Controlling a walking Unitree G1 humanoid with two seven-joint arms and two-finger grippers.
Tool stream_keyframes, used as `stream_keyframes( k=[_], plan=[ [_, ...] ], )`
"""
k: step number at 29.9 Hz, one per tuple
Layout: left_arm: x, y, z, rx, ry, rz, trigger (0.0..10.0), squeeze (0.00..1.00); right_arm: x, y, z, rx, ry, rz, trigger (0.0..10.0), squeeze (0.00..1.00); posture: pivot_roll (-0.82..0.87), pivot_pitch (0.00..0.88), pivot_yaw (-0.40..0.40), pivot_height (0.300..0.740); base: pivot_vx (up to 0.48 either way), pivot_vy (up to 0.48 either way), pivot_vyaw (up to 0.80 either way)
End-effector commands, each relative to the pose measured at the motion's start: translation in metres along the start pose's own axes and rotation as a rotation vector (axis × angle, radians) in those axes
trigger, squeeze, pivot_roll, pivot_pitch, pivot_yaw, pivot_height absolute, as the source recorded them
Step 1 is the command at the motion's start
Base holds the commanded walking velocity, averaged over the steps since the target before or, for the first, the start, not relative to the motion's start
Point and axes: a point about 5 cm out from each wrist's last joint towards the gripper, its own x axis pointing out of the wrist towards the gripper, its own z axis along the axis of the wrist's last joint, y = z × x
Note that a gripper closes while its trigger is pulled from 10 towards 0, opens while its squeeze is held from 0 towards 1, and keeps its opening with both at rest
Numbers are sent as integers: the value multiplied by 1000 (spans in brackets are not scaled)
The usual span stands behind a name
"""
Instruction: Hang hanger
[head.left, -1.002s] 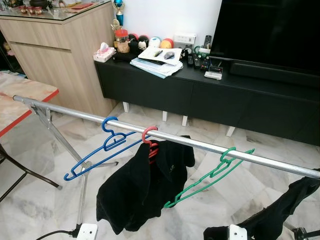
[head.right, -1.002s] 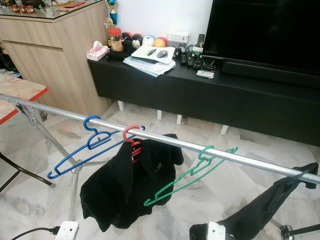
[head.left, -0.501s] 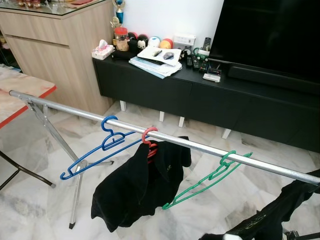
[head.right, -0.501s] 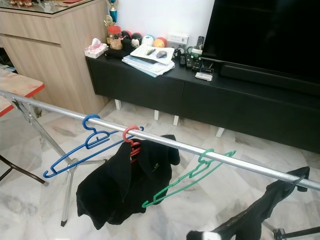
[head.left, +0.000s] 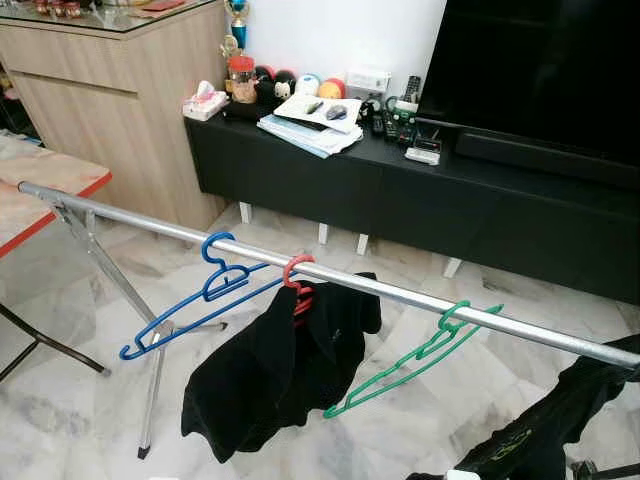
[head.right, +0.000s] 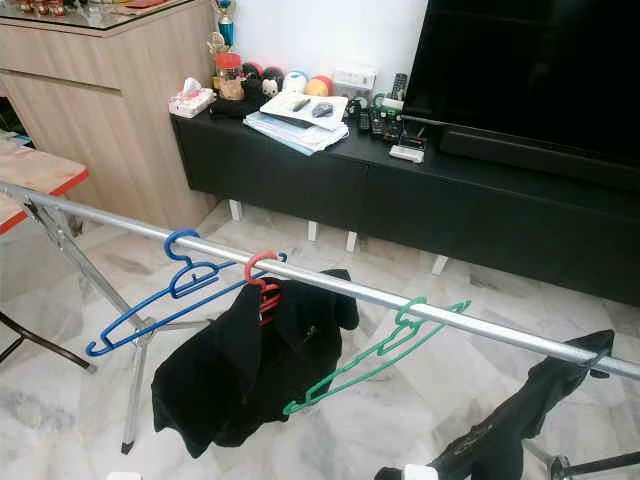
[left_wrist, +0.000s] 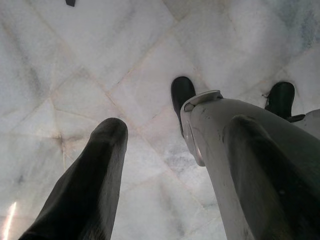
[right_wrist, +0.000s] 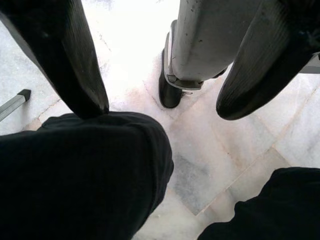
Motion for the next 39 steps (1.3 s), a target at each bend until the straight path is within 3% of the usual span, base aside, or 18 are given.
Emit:
stream_keyframes(
  k=[1, 12, 24, 28, 39],
  plan=[
    [-1, 2, -5, 15, 25, 5, 10000, 0, -1, 0, -3, 17, 9, 3, 10000, 0, -36, 98, -40, 740, 0, 405, 0],
    [-2, 6, -9, 31, 40, 13, 10000, 0, 0, -5, 2, 27, 4, -6, 10000, 0, -34, 107, -41, 740, 0, 445, 0],
    [-2, 6, -9, 32, 32, 13, 10000, 0, 2, 0, 13, 52, -26, -13, 10000, 0, -31, 108, -44, 740, 0, 0, 0],
    [-1, 5, -8, 30, 28, 10, 10000, 0, 2, -4, 19, 112, -49, -37, 10000, 0, -34, 107, -45, 740, 0, 0, 0],
    [-1, 3, -8, 44, 30, 5, 10000, 0, 1, -3, 14, 150, -63, -53, 10000, 0, -34, 106, -47, 740, 0, 0, -202]
  ],
)
